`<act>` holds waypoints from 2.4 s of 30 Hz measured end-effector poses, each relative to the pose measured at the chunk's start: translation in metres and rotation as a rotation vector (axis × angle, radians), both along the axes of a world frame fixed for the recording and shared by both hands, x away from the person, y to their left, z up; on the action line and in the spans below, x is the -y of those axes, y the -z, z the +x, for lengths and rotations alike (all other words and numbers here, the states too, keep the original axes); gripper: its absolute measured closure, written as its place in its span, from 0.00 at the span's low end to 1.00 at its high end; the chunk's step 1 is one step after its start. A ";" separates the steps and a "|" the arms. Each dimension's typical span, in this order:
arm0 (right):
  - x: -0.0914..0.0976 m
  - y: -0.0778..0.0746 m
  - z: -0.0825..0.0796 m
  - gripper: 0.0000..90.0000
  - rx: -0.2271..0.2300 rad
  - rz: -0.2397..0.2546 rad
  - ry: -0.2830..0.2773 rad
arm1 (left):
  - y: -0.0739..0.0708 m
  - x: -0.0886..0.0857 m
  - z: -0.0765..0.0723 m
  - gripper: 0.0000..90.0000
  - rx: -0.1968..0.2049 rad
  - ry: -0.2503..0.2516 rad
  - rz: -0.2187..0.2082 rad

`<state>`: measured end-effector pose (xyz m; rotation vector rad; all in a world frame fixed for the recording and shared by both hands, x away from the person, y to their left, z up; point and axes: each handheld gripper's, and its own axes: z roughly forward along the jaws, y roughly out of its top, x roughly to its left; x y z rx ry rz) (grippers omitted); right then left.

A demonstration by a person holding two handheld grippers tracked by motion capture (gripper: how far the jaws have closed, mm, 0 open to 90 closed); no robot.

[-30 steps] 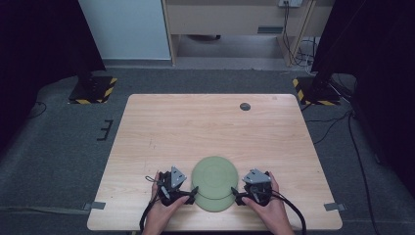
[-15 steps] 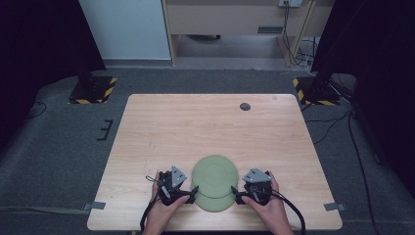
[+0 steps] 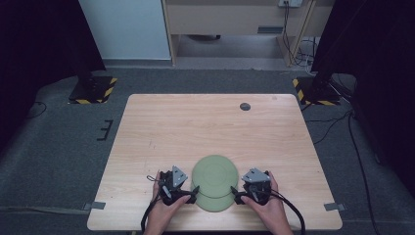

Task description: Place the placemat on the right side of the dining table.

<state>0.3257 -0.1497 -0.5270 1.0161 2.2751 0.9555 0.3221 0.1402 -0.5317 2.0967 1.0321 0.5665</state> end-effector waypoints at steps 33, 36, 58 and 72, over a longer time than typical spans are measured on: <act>-0.001 0.001 0.001 0.07 -0.010 0.008 0.008 | -0.001 0.002 -0.001 0.02 0.003 0.008 0.005; -0.001 0.001 0.001 0.07 -0.010 0.010 0.007 | 0.000 0.003 0.001 0.01 0.003 0.003 0.003; -0.002 0.001 0.002 0.06 -0.014 0.015 0.015 | 0.000 0.004 0.003 0.00 0.005 0.003 0.000; 0.002 -0.002 0.006 0.09 -0.014 0.015 0.015 | -0.001 0.006 -0.001 0.02 0.016 0.013 0.015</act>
